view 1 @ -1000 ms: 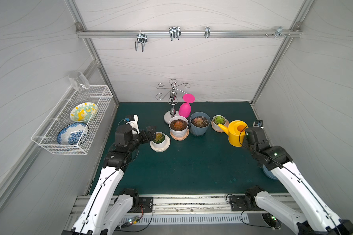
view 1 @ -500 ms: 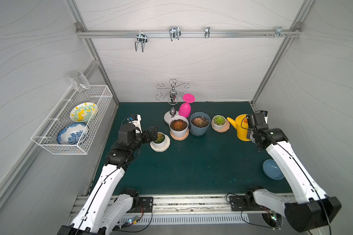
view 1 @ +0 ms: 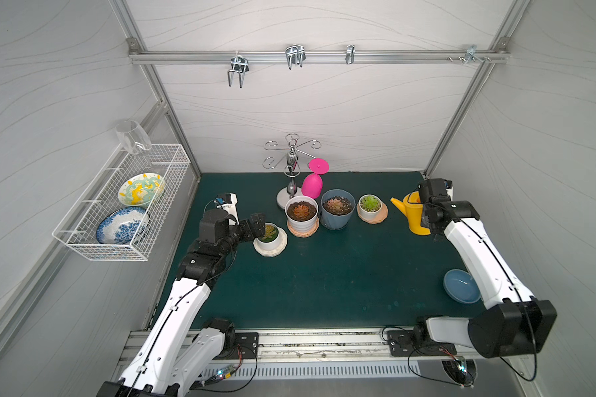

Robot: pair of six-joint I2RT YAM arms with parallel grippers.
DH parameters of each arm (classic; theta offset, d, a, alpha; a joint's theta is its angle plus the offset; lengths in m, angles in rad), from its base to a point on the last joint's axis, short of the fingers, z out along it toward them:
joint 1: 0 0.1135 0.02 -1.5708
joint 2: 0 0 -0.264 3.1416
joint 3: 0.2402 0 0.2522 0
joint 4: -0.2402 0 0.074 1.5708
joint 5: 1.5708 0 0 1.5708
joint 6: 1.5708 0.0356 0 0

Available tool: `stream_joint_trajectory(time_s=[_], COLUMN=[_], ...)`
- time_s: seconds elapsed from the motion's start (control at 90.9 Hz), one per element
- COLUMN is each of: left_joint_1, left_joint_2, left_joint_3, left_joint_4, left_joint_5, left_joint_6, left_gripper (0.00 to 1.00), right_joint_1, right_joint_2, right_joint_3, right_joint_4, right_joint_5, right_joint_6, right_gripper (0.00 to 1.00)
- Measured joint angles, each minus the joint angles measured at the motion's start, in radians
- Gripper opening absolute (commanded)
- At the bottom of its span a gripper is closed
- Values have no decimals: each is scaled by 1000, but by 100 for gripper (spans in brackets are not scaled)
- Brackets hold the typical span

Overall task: Water the succulent around the soil edge
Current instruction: Water the soil of the potted plant with water.

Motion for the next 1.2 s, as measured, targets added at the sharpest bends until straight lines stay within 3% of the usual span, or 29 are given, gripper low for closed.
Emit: stream_joint_trajectory(time_s=[1.2], left_joint_1=[0], left_joint_2=[4], left_joint_3=[-7], left_joint_4=[3], left_joint_5=[-40], left_joint_6=[3], left_gripper=[100], right_joint_1=[0], right_joint_2=[265], right_joint_3=[140], right_joint_4=[52], right_joint_5=[45], right_joint_6=[-108], right_gripper=[0])
